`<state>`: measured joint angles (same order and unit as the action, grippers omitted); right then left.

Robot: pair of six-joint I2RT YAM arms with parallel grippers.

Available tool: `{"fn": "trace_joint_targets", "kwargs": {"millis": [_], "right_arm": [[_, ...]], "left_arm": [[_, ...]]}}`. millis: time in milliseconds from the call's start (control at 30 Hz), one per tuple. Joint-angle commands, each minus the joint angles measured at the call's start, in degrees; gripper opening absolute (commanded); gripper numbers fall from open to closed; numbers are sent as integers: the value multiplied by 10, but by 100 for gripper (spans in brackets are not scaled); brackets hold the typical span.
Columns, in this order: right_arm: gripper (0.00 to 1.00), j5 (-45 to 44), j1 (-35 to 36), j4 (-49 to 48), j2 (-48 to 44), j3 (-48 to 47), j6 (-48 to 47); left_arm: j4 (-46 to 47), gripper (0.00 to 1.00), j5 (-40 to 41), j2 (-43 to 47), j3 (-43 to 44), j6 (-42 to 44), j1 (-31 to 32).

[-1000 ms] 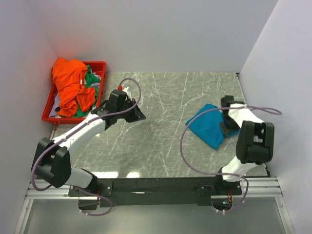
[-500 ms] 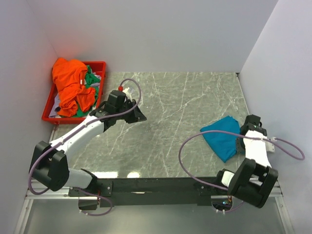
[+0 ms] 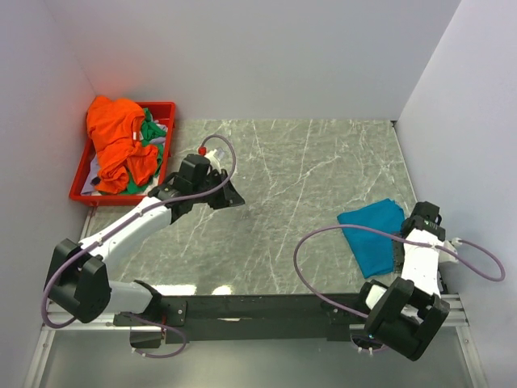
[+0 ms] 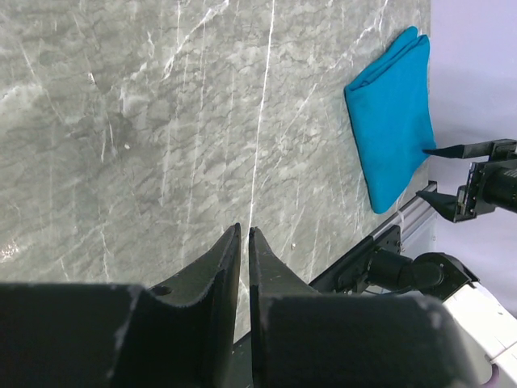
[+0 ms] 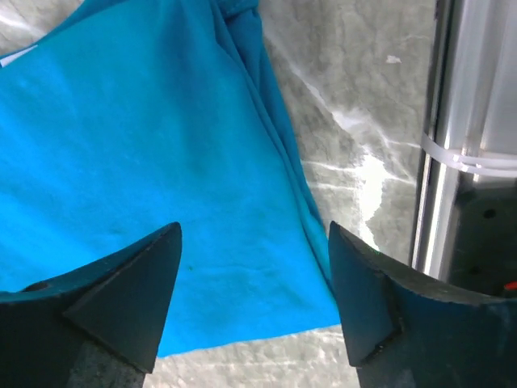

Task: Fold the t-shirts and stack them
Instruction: Neatly place the folded tshirt to the corner

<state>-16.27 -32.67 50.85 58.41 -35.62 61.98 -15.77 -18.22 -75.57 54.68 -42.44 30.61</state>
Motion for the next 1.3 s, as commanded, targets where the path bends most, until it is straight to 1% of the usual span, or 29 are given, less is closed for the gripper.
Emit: {"fn": "trace_joint_targets", "kwargs": {"millis": [0, 100, 200, 267, 300, 367, 433, 567, 600, 700, 800, 1000, 1100, 1267], "right_arm": [[81, -16, -2, 33, -19, -39, -26], [83, 5, -2, 40, -37, -62, -53], [85, 50, 9, -8, -60, -60, -91], [85, 69, 30, -44, -61, -53, -92], [86, 70, 58, -56, -52, -53, -90], [86, 55, 90, -72, -31, -59, -69], [86, 47, 130, -85, 17, -70, -51], [86, 65, 166, -130, 98, -72, -33], [86, 67, 168, -135, 127, -72, -25], [86, 81, 168, -165, 172, -63, -11], [86, 91, 168, -191, 196, -47, 10], [87, 86, 154, -230, 210, -27, 56], [87, 90, 126, -240, 205, -18, 64], [87, 92, 93, -244, 208, -22, 51]], "left_arm": [[14, 15, -10, 22, -5, 10, 3], [14, 15, -11, 22, -4, 11, 2], [15, 15, -10, 24, -4, 11, 2], [14, 15, -11, 23, -2, 11, 2], [14, 15, -10, 22, 0, 12, 2], [10, 15, -9, 19, 3, 13, 2], [7, 15, -8, 18, 7, 13, 2], [-7, 15, -2, 20, 17, 17, 2], [-10, 15, 3, 19, 19, 19, 2], [-22, 15, 13, 19, 26, 25, 2], [-29, 15, 17, 16, 32, 30, 2], [-32, 15, 19, 11, 41, 30, 2], [-35, 15, 21, 9, 43, 31, 2], [-30, 15, 18, -1, 47, 31, 2]]}}
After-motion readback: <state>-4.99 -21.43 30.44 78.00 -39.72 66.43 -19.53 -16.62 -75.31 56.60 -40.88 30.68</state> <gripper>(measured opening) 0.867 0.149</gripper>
